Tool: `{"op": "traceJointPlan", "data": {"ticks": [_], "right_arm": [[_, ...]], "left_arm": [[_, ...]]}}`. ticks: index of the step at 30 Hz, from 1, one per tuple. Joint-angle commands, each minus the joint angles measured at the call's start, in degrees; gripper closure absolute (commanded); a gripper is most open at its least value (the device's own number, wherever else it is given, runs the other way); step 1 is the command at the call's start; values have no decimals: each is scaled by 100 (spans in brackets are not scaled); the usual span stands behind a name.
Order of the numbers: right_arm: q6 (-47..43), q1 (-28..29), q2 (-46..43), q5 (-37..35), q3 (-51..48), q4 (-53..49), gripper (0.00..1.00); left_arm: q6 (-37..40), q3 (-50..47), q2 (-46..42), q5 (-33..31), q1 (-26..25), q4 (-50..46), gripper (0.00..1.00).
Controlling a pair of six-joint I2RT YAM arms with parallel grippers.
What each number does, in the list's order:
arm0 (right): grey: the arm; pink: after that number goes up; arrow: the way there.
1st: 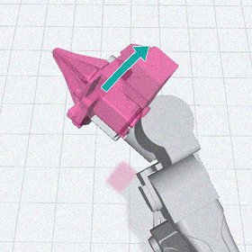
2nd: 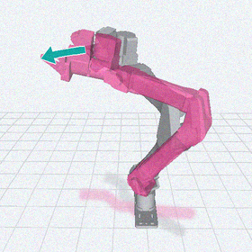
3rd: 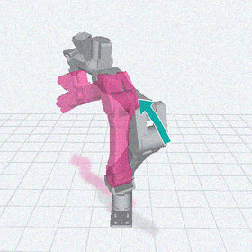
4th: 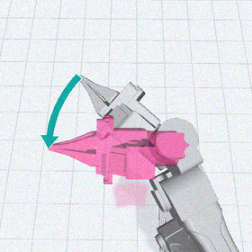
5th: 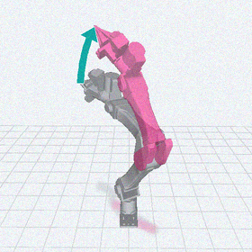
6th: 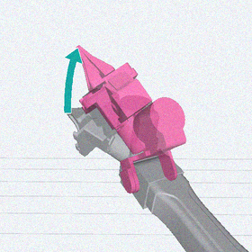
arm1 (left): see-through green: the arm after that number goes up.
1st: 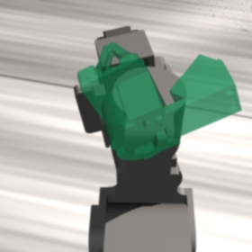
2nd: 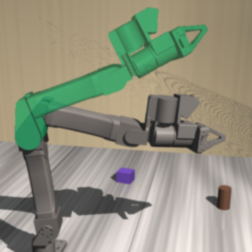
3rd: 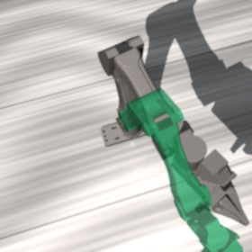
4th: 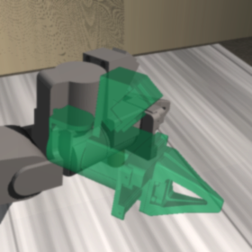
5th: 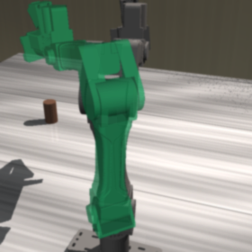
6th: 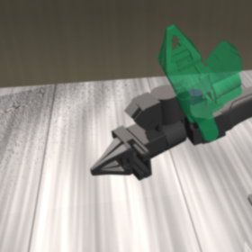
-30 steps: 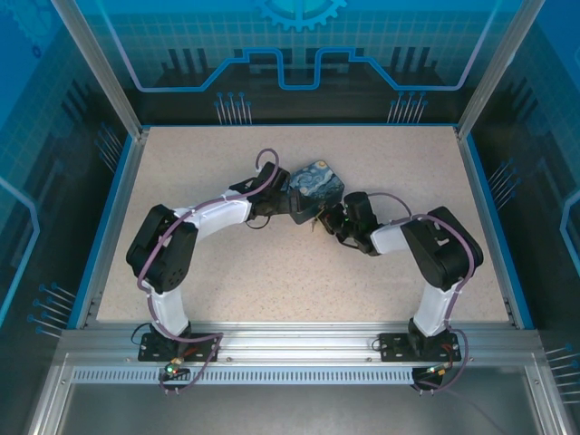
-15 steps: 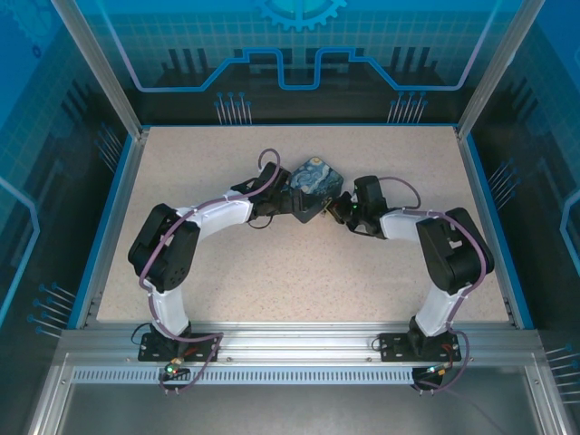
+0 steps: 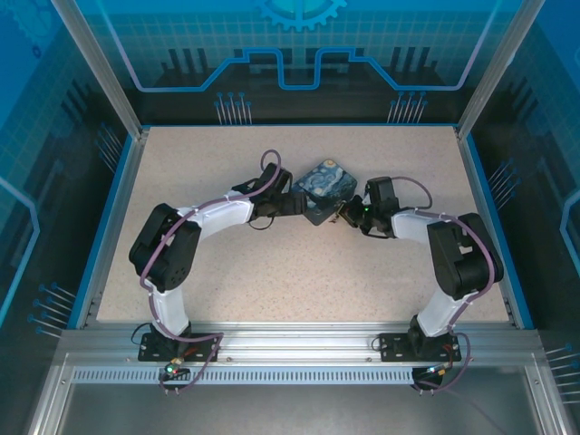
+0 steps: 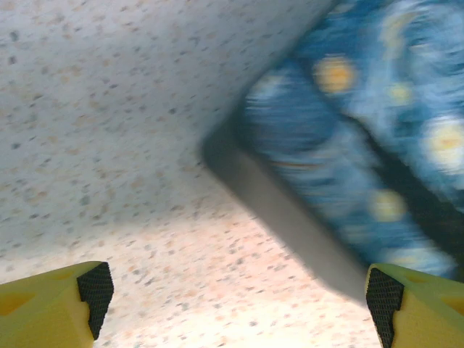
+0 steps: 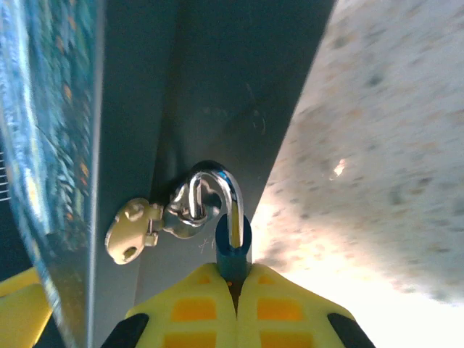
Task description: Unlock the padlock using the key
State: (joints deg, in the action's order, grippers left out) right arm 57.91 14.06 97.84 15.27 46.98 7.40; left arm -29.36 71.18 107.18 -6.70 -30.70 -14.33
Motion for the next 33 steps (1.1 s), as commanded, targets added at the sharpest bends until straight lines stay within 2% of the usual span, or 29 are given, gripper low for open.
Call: {"op": "traceJointPlan", "data": {"ticks": [1,9,18,25,33], "right_arm": [[-541,-220,135,-78,101,-354,100],[-768,-227,290,456,-249,455,100],[-849,-321,99,427,-475,589,100],[-958,-378,7,397,-477,351,100],[-983,-431,-39,395,-462,209,100]], "left_arm": [[173,-119,296,-220,93,-820,8],[159,-67,22,-162,92,-848,7],[128,318,-460,75,58,-955,3],[297,1045,-162,169,-20,-1197,2],[473,1680,566,59,-151,-1377,2]]}}
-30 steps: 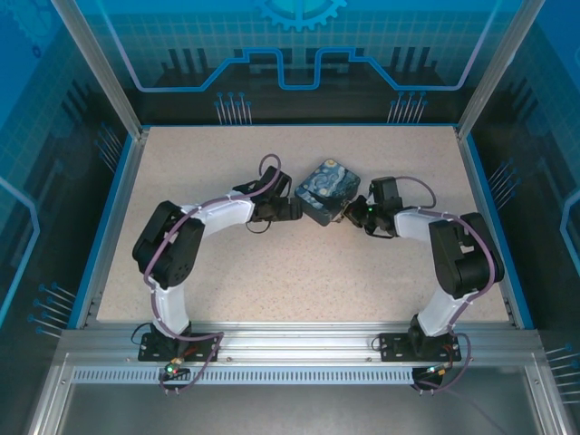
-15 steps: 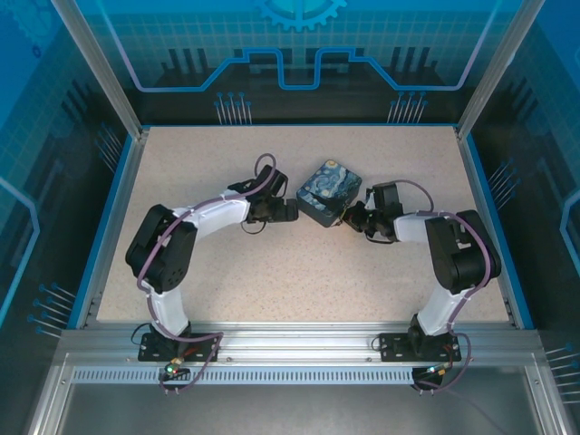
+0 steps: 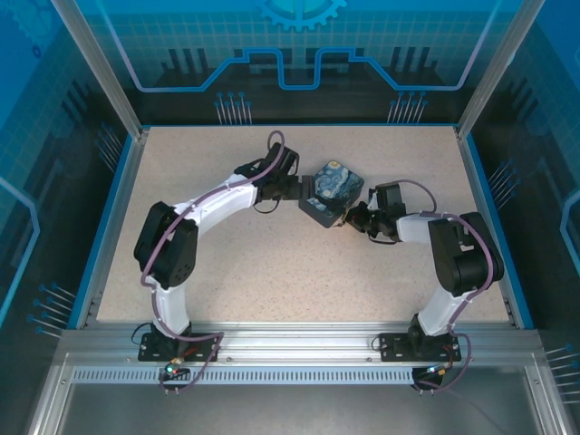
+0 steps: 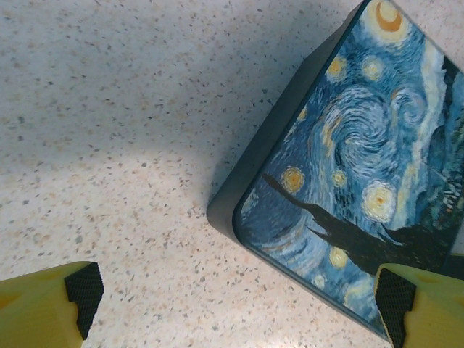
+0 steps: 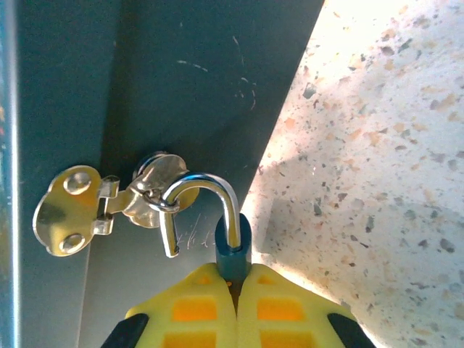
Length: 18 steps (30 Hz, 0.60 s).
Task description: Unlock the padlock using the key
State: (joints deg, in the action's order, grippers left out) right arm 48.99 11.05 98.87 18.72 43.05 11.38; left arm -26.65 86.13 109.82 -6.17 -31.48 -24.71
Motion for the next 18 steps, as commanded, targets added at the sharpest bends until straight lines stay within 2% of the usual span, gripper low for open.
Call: {"op": "traceJointPlan", "data": {"ticks": [1,18], "right_arm": [[-74,-135,-133,63,-69,-180,100],[236,-394,-56,323,-134,316,100]], "left_arm": [[212,225,389,11,-86,-334,2],[512,505,931,-357,-407,-438,1]]}}
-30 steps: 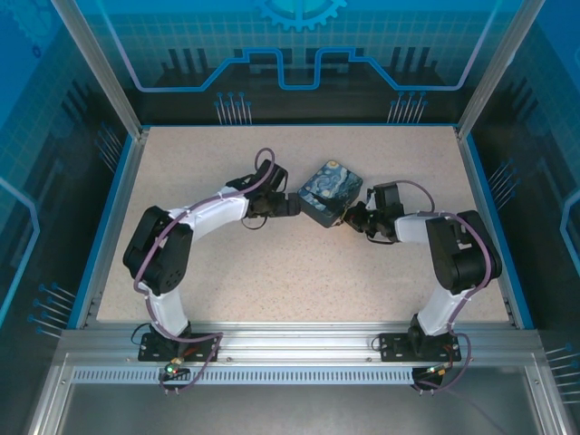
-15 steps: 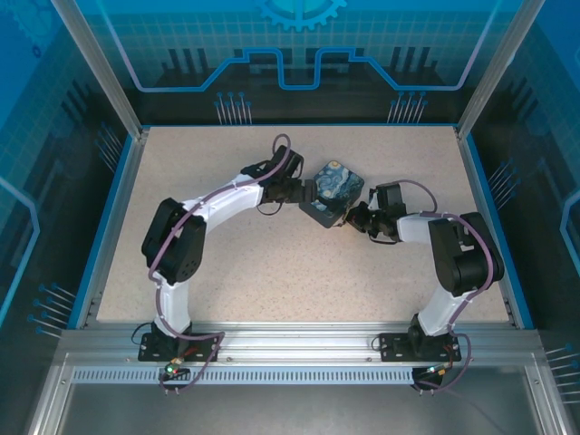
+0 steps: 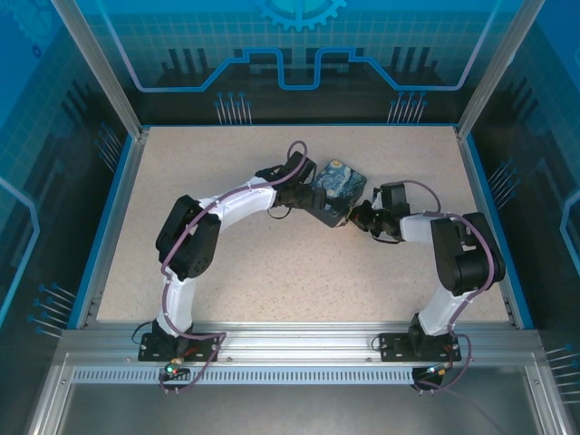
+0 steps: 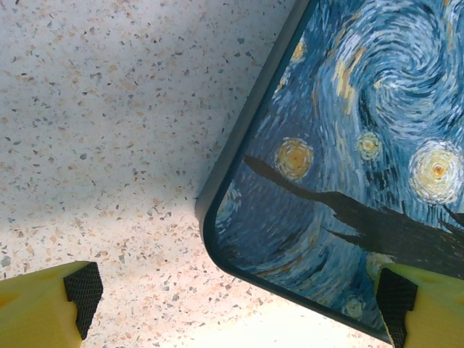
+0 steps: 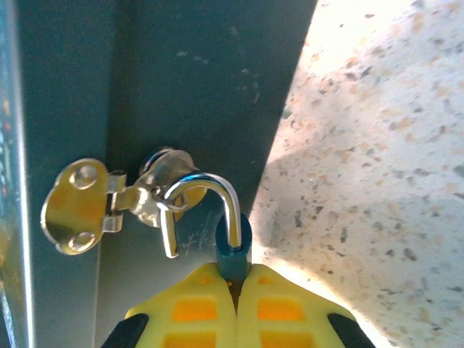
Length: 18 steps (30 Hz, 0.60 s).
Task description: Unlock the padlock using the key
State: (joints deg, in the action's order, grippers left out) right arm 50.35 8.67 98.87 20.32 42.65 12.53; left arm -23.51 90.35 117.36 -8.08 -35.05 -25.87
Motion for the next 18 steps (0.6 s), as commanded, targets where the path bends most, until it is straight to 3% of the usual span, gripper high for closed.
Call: {"op": "traceJointPlan", "data": {"ticks": [1,18], "right_arm": [[125,-203,-44,182,-99,244,100],[322,-464,302,466,3,806,100]], "left_arm": [[212,75,182,-178,-62,-322,1],[376,141,287,-359,-90,-483,2]]}}
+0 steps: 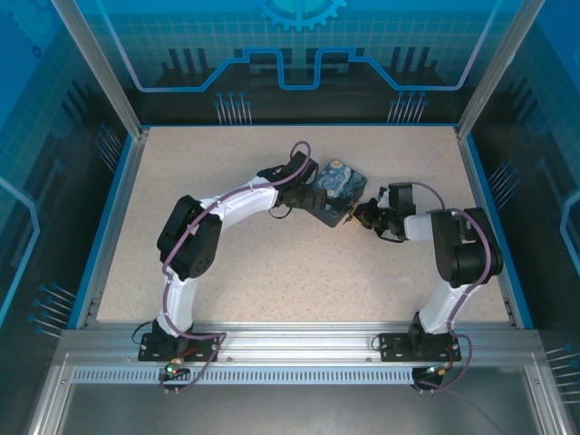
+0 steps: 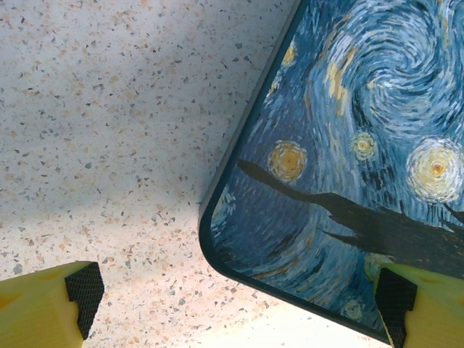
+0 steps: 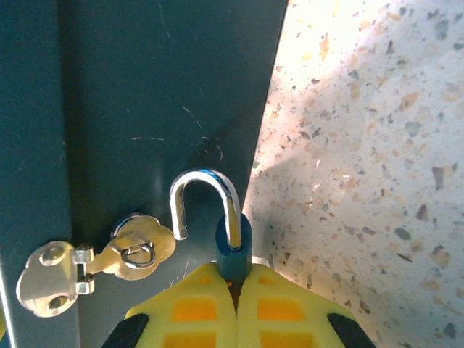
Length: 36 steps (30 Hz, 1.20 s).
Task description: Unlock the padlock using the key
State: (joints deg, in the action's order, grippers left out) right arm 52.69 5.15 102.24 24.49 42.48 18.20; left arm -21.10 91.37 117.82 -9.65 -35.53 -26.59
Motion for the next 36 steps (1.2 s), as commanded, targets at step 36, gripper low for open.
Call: {"op": "traceJointPlan", "data": {"ticks": [36], "right_arm": [[716,3804,-1444,-1099,-311,-838,100]], "left_arm": [[-666,-1487,-2691,-20,943,-364,1]]}}
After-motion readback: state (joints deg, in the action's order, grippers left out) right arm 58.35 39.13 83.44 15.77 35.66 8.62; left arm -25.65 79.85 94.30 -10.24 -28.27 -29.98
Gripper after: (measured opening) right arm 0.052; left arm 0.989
